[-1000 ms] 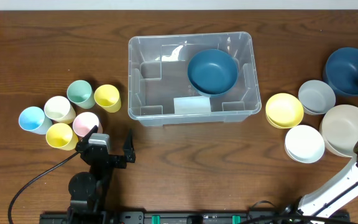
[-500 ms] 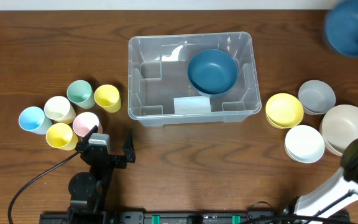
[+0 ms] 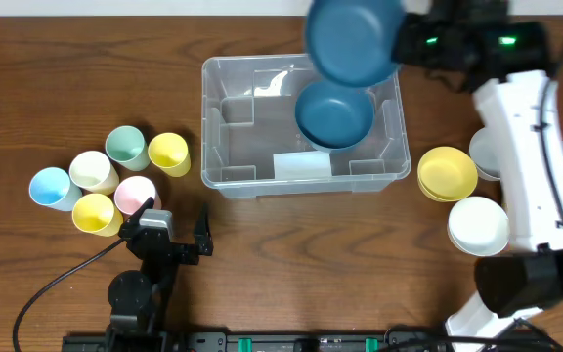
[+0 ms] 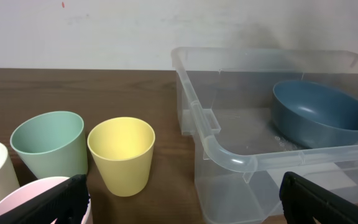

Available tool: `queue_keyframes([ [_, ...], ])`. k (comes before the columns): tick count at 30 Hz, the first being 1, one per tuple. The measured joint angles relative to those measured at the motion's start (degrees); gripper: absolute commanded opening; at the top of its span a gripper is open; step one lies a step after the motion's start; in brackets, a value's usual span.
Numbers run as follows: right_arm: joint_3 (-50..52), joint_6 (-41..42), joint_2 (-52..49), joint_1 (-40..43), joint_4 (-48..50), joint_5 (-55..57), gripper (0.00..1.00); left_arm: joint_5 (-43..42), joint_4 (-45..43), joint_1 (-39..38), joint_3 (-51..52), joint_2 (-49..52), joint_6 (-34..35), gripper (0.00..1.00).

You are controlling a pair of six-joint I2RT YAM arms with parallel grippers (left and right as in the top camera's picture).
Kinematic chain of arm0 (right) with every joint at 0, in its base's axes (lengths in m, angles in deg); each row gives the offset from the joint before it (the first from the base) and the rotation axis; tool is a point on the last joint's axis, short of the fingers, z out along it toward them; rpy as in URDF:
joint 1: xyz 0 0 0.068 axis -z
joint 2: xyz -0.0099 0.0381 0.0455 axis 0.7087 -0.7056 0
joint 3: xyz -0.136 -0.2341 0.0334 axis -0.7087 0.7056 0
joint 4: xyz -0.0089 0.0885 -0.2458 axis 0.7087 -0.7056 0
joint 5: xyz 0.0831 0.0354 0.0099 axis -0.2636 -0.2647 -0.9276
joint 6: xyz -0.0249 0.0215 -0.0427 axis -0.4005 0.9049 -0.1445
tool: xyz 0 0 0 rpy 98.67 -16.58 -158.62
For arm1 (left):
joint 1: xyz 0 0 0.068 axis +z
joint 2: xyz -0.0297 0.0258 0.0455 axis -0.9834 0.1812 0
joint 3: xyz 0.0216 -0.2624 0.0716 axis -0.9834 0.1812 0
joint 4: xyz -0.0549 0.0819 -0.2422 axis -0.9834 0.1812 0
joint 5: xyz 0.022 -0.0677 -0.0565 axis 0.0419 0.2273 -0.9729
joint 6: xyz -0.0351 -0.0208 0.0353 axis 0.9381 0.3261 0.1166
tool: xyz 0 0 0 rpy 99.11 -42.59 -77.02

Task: Pack container
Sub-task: 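Carry the teal bowl over the container and stack it on the first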

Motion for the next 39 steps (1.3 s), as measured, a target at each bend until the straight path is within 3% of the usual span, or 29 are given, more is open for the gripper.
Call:
queue_keyframes([
  [6,0.0,0.1,-5.7,-3.9,-2.3,5.4,0.01,0.0,0.0,0.0,0.0,0.0,0.0,0.98],
  [18,0.4,1.2,-13.6,-3.9,-7.8,8.3,0.01,0.0,0.0,0.0,0.0,0.0,0.0,0.98],
  [28,4.9,1.6,-15.5,-3.9,-5.1,8.5,0.02,0.0,0.0,0.0,0.0,0.0,0.0,0.98],
  [29,5.7,1.6,-15.6,-3.9,-4.3,8.5,0.07,0.0,0.0,0.0,0.0,0.0,0.0,0.98],
  [31,7.4,2.2,-15.9,-3.9,-2.9,8.5,0.37,0.0,0.0,0.0,0.0,0.0,0.0,0.98],
  [33,8.4,1.9,-16.1,-3.9,-2.0,8.4,0.55,0.0,0.0,0.0,0.0,0.0,0.0,0.98],
  [39,8.7,0.6,-16.2,-3.9,-1.7,8.1,0.57,0.0,0.0,0.0,0.0,0.0,0.0,0.98],
])
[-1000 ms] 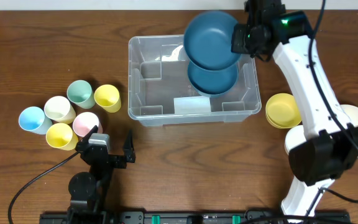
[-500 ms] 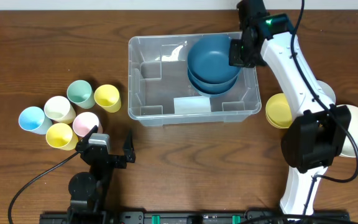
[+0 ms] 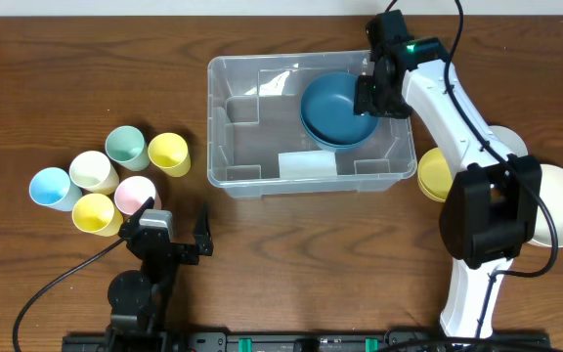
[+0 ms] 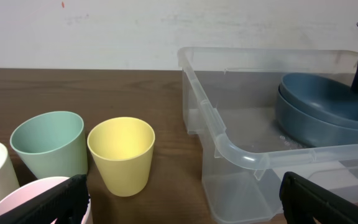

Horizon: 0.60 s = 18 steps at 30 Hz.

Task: Pack container
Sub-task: 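Carry the teal bowl over the container and stack it on the first, then open the right gripper and move it back to the beige bowl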

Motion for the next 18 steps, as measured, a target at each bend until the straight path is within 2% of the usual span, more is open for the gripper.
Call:
queue_keyframes([
  [10,-2.7,-1.7,1.8,0.6,-5.6,-0.6,0.57,0.0,0.0,0.0,0.0,0.0,0.0,0.98],
  [12,-3.9,-2.1,4.0,0.9,-6.8,-0.7,0.57,0.0,0.0,0.0,0.0,0.0,0.0,0.98],
  [15,-5.3,-2.5,9.2,1.2,-8.7,-0.7,0.64,0.0,0.0,0.0,0.0,0.0,0.0,0.98],
  [18,-6.4,-2.6,14.3,2.1,-9.9,-0.9,0.64,0.0,0.0,0.0,0.0,0.0,0.0,0.98],
])
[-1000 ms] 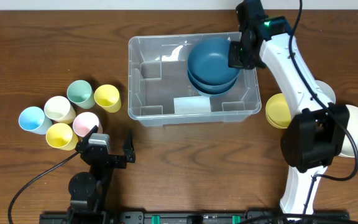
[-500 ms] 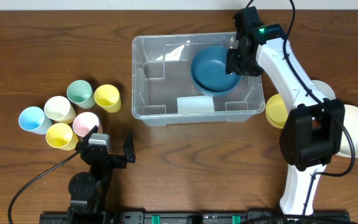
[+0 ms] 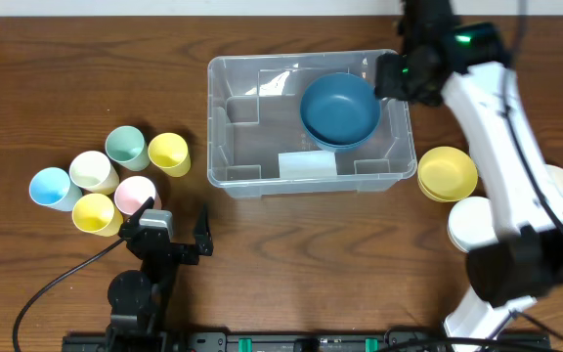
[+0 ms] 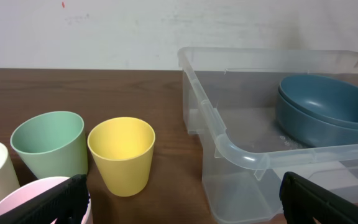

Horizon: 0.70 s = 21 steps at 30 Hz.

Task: Pack container
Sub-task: 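Open the right gripper and move it back to the beige bowl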

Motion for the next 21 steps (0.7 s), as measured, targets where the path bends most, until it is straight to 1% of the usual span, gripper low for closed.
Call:
queue_keyframes([
  [5,-0.9,0.0,5.7,6.2,-4.6,0.0,0.63,0.0,0.0,0.0,0.0,0.0,0.0,0.98],
  [12,-0.2,0.1,5.4,18.8,-10.9,-0.6,0.62,0.0,0.0,0.0,0.0,0.0,0.0,0.98],
  [17,3.3,0.1,5.4,25.9,-11.0,-2.0,0.61,0.0,0.0,0.0,0.0,0.0,0.0,0.98],
  [21,9.0,0.2,5.4,29.6,-7.7,-3.0,0.61,0.0,0.0,0.0,0.0,0.0,0.0,0.98],
])
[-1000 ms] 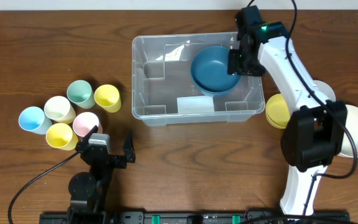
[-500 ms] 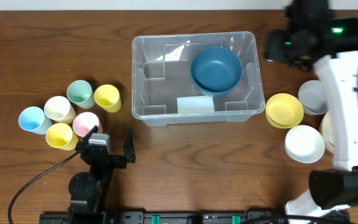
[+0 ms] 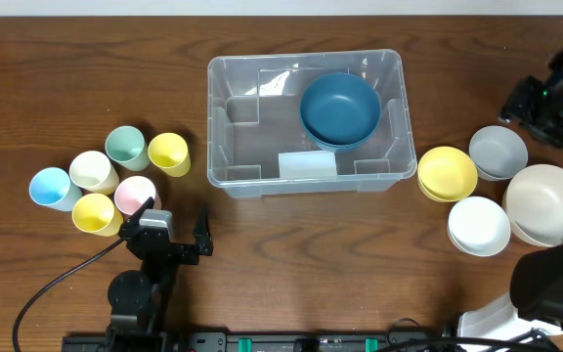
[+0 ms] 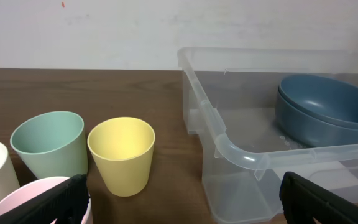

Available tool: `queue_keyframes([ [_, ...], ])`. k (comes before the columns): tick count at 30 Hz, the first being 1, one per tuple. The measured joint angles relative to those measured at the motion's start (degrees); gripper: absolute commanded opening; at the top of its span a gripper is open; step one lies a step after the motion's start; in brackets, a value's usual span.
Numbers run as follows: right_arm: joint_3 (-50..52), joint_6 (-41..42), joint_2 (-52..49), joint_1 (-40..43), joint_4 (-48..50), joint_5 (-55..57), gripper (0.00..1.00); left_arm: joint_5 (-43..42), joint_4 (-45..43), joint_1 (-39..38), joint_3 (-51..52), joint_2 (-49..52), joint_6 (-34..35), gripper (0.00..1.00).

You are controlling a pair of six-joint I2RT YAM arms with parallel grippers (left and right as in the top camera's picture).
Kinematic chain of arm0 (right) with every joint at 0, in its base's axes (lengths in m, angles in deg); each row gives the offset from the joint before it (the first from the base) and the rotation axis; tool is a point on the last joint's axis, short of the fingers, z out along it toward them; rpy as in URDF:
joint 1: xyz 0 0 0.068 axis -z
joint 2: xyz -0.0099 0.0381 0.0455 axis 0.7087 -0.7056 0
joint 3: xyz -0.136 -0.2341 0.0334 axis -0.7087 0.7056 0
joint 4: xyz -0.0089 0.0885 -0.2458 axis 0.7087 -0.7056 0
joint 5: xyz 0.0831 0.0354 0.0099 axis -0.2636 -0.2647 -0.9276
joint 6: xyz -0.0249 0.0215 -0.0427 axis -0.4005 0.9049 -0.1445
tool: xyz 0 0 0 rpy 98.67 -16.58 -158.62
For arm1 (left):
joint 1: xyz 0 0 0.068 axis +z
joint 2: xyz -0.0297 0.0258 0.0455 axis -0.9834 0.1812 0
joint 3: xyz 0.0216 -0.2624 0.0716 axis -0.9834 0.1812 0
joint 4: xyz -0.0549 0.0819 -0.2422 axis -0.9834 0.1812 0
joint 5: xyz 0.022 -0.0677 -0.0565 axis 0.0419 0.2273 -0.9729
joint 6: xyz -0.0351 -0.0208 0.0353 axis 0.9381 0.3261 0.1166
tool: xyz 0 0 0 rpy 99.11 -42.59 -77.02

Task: Pack container
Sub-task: 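Open the right gripper and move it back to the beige bowl, then grasp the beige bowl and carry it onto the teal bowl stack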

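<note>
The clear plastic container [image 3: 306, 108] stands mid-table. Two blue bowls [image 3: 340, 108] sit nested in its right half; the left wrist view shows the blue bowls [image 4: 325, 109] through the container [image 4: 229, 146] wall. My right gripper [image 3: 534, 110] hovers high at the right edge, above the grey bowl [image 3: 498, 152], open and empty. My left gripper [image 3: 171, 244] rests open near the front edge. In its own view the left gripper [image 4: 185, 205] faces a yellow cup [image 4: 121, 154] and a green cup [image 4: 47, 143].
Right of the container lie stacked yellow bowls [image 3: 447, 173], a beige bowl [image 3: 541, 200] and a white bowl [image 3: 478, 225]. Several cups cluster at the left: blue [image 3: 50, 188], cream [image 3: 93, 170], green [image 3: 125, 147], yellow [image 3: 168, 153], another yellow [image 3: 94, 212], pink [image 3: 135, 194].
My right arm has moved from over the container's back right corner to the right edge, above the grey bowl. The bowls, cups and left gripper are unchanged.
My right gripper first held a blue bowl high over the container, where one blue bowl lay. Then it was down at the nested pair, and the container had shifted slightly right. It then stood clear, empty, and is now at the right side.
</note>
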Motion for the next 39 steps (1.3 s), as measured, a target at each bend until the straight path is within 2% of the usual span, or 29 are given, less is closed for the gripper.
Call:
queue_keyframes([
  [10,16.2,3.4,-0.1,4.0,11.7,-1.1,0.59,0.0,0.0,0.0,0.0,0.0,0.0,0.98],
  [30,17.6,5.0,-0.2,22.8,2.0,-2.3,0.55,0.0,0.0,0.0,0.0,0.0,0.0,0.98],
  [39,21.7,4.6,-0.2,33.7,2.2,-1.9,0.54,0.0,0.0,0.0,0.0,0.0,0.0,0.98],
])
